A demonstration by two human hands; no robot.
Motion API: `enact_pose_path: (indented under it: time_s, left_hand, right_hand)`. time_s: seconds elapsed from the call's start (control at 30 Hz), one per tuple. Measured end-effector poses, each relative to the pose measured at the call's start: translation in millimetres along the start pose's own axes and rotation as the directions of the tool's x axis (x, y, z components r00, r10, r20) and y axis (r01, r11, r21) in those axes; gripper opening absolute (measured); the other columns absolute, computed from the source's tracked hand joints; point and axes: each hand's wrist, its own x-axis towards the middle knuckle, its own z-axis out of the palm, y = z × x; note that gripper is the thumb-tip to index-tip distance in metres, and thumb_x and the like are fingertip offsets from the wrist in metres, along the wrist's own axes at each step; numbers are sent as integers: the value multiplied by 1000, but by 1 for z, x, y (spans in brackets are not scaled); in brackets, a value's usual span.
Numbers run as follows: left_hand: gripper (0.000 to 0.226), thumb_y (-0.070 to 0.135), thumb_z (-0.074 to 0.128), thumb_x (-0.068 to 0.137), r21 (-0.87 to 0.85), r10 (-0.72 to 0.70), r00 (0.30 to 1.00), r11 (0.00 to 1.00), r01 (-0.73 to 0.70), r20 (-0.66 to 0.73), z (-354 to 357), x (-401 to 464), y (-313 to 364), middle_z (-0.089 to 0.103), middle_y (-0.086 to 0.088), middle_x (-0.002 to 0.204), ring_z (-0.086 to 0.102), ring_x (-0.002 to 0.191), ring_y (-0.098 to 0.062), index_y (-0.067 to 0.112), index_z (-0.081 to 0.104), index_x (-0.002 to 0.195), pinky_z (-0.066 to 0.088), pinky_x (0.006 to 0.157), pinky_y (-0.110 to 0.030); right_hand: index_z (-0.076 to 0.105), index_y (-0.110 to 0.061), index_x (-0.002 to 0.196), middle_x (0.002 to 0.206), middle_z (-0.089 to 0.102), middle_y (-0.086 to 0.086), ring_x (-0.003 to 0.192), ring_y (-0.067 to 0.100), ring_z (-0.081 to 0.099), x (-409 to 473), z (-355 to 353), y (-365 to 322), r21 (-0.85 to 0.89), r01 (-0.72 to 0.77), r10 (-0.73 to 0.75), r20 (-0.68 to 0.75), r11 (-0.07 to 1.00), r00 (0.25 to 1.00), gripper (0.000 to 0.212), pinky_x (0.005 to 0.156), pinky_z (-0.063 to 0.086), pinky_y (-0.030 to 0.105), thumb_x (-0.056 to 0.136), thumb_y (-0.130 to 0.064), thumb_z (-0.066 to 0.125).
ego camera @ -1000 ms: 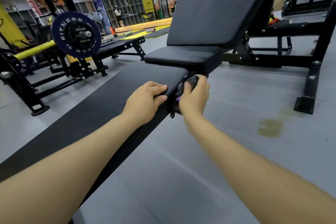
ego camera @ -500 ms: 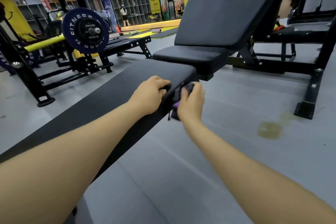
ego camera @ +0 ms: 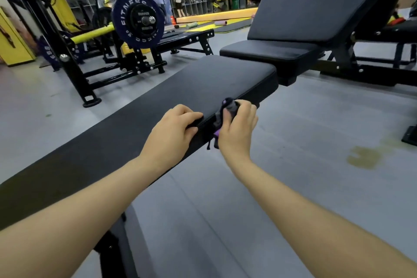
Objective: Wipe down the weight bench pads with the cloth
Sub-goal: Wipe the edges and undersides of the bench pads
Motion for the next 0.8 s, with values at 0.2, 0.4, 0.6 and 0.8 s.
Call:
enact_pose_path:
  time_s: [0.2,0.4,0.6,0.8]
  left_hand:
    - [35,14,52,93,43,-11,999,999,13,-30,-8,-29,-17,52,8,114,48,104,-13,23,56,127,37,81,-22]
    - [35,9,54,91,20,-45,997,999,46,-64,-7,-37,-19,54,7,109,48,99,-12,22,59,122,37,76,-24]
    - [34,12,51,93,38,-47,998,998,49,-49,-13,-43,-21,51,9,113,47,102,-11,24,56,126,34,78,-21]
    - [34,11,52,92,40,-57,996,997,60,-61,-15,-53,-30,52,8,112,47,101,-13,24,58,124,38,76,-24]
  right_hand:
    - [46,-1,113,117,46,12,101,27,37,32,1,0,21,-246,246,-171,969,954,20,83,29,26,96,-12,44]
    - [49,-4,100,105,49,12,91,25,39,-58,23,-26,0,64,-64,51,998,997,15,77,23,24,90,-15,45]
    - [49,1,107,111,47,17,102,33,41,9,8,-4,-8,-97,96,-110,995,989,17,84,24,25,92,-9,49]
    - [49,-4,100,103,49,12,96,26,40,-40,22,-25,10,-37,37,-62,999,997,15,83,26,25,90,-14,45]
